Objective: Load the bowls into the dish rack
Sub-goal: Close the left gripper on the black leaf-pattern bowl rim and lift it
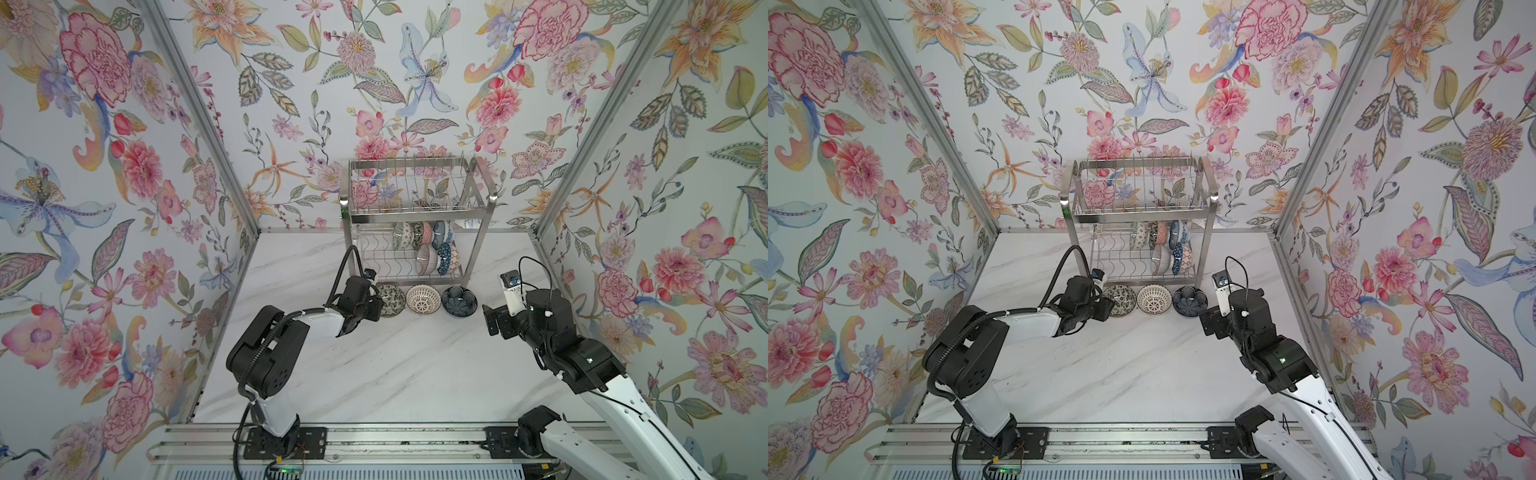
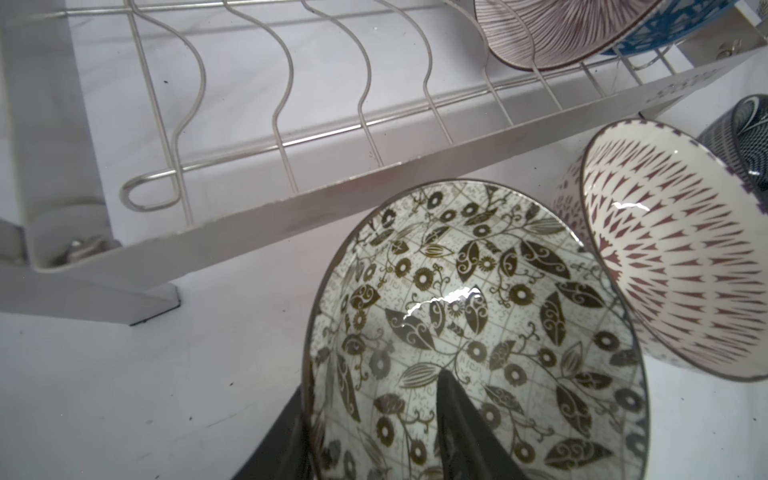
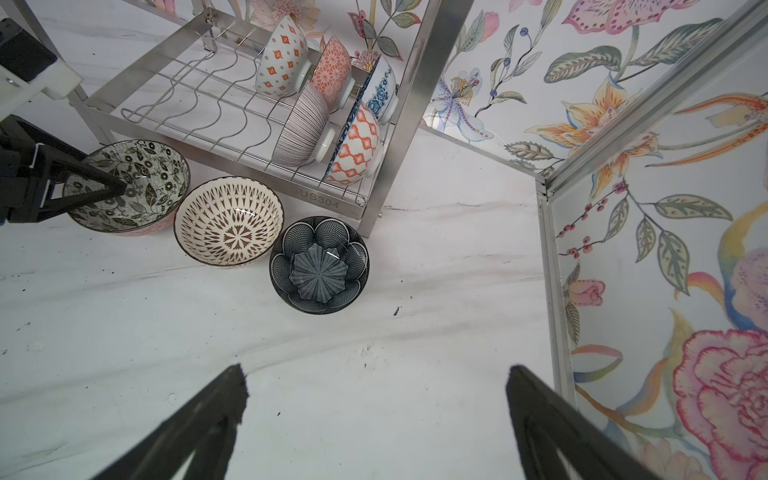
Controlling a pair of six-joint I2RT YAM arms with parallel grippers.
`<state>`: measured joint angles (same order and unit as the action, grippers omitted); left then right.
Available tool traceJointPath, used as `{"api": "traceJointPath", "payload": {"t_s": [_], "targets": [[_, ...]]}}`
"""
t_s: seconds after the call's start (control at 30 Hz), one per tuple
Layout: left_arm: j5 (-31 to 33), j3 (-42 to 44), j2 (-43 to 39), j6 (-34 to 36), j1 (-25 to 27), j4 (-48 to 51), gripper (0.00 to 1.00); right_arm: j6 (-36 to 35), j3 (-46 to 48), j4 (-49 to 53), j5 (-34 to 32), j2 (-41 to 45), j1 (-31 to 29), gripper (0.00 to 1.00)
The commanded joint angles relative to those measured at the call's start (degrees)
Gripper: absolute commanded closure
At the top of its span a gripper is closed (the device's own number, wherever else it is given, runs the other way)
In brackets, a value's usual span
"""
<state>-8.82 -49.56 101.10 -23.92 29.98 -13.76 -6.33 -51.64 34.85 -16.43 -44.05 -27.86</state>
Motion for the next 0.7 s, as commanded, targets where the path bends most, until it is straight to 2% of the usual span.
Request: {"api": "traceJointPath", "payload": {"t_s": [0.0, 0.3, 0.6, 0.67], "targets": [[-1.46, -1.69, 1.44, -0.09, -0.26, 0.24, 0.60, 0.61, -0.10, -0.75, 0.45, -0.33, 0.37, 0.01], [-1.29, -2.38, 1.15, 0.01, -0.96, 2.15, 0.75, 0.43, -0.24, -0.83, 0.35, -0.36, 0.20, 0.01], [-0.41, -0.65, -2.44, 1.03, -2.84, 4.05, 1.00, 0.43, -0.23, -0.82, 0.34, 0.06, 0.16, 0.01], [-0.10, -0.15, -3.66, 1.40, -3.24, 4.57, 1.00, 0.44, -0.22, -0.78, 0.43, 0.11, 0.08, 0.01]]}}
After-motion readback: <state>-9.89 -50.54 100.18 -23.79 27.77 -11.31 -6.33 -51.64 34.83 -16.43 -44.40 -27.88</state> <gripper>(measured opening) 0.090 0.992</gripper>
